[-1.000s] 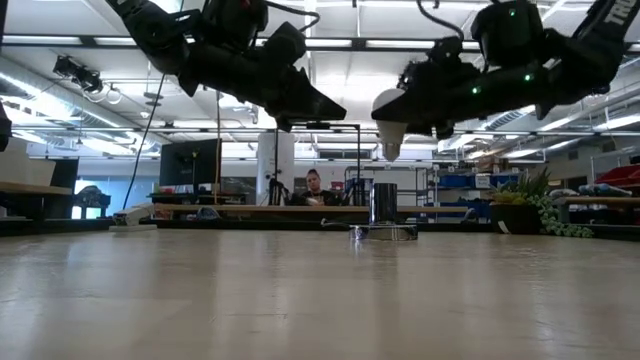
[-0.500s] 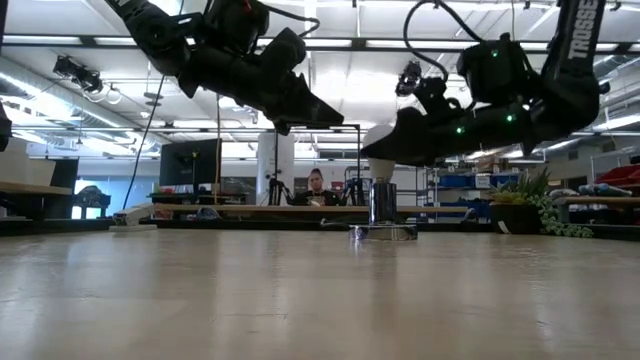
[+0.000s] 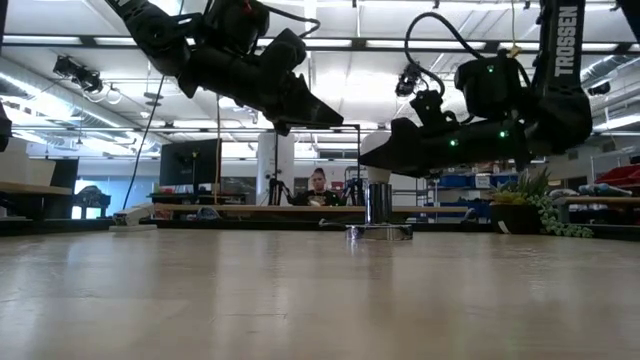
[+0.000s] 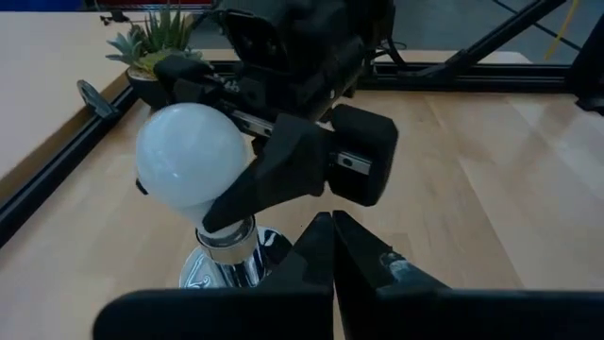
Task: Screw lightbulb
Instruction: Insert the lightbulb into the lamp
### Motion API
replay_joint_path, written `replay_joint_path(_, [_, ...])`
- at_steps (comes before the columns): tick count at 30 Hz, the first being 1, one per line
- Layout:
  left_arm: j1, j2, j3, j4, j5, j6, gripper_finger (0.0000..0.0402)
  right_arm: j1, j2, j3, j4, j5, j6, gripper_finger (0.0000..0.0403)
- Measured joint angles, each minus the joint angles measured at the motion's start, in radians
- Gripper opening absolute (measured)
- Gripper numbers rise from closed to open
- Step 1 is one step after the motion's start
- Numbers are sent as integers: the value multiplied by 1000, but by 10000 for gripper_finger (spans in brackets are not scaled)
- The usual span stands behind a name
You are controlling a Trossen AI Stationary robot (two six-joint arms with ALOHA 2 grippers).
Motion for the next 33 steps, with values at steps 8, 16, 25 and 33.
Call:
replay_joint_path(8, [0,-1,0,1,0,0,1,20,14,-5,-39,-10,29,243])
replay_joint_path(16, [3,-13,0,2,0,5,1,35,15,-5,-40,2,12,219])
replay_joint_path(25, [5,-14,0,-22,-14,5,1,34,14,-5,-31,10,9,201])
replay_joint_path(33, [22,-81,0,-42,-27,8,1,34,12,-3,-20,13,7,173])
